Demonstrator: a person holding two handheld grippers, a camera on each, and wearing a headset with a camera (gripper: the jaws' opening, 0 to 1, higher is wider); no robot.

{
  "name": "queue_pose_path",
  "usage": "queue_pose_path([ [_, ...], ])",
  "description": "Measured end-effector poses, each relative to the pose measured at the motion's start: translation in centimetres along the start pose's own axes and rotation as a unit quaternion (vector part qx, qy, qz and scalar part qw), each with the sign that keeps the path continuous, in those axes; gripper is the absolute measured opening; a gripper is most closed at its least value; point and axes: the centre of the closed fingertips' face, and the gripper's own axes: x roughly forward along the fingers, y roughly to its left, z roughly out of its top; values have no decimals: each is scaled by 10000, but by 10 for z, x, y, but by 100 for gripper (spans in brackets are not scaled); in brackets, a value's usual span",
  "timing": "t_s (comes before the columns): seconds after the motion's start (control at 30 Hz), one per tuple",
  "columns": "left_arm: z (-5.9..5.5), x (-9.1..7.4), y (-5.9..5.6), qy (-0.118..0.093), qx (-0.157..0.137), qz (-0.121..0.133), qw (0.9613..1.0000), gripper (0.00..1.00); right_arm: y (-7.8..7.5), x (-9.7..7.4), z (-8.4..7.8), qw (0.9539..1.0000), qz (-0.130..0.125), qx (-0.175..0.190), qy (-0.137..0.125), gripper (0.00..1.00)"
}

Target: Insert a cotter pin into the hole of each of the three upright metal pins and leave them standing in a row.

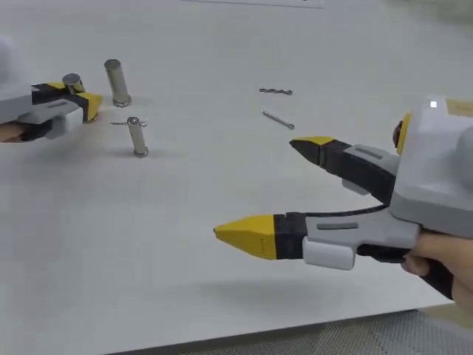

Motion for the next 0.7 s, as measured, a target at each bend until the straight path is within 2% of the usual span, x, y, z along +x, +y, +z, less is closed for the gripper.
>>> queue_pose_path([
  [0.1, 3, -5, -4, -29, 45, -24, 10000, 12, 0, 0, 0, 10000, 4, 6, -13, 100],
  [0.37, 17, -24, -3, -159, 127, -5, 9998, 12, 0, 0, 1, 10000, 28, -43, -28, 100],
  [0.43, 19, -34, -5, -124, 299, 64, 9995, 12, 0, -1, 2, 10000, 19, -74, -50, 100],
  [0.57, 24, -54, -13, -115, 305, 13, 9995, 12, -5, -6, 3, 9999, -48, -112, -73, 100],
  [0.63, 24, -64, -16, -63, 275, -16, 9996, 12, -6, -8, 4, 9999, -66, -113, -101, 100],
  [0.7, 25, -72, -21, -96, -60, -70, 9999, 12, -8, -10, 5, 9998, -89, -132, -119, 100],
])
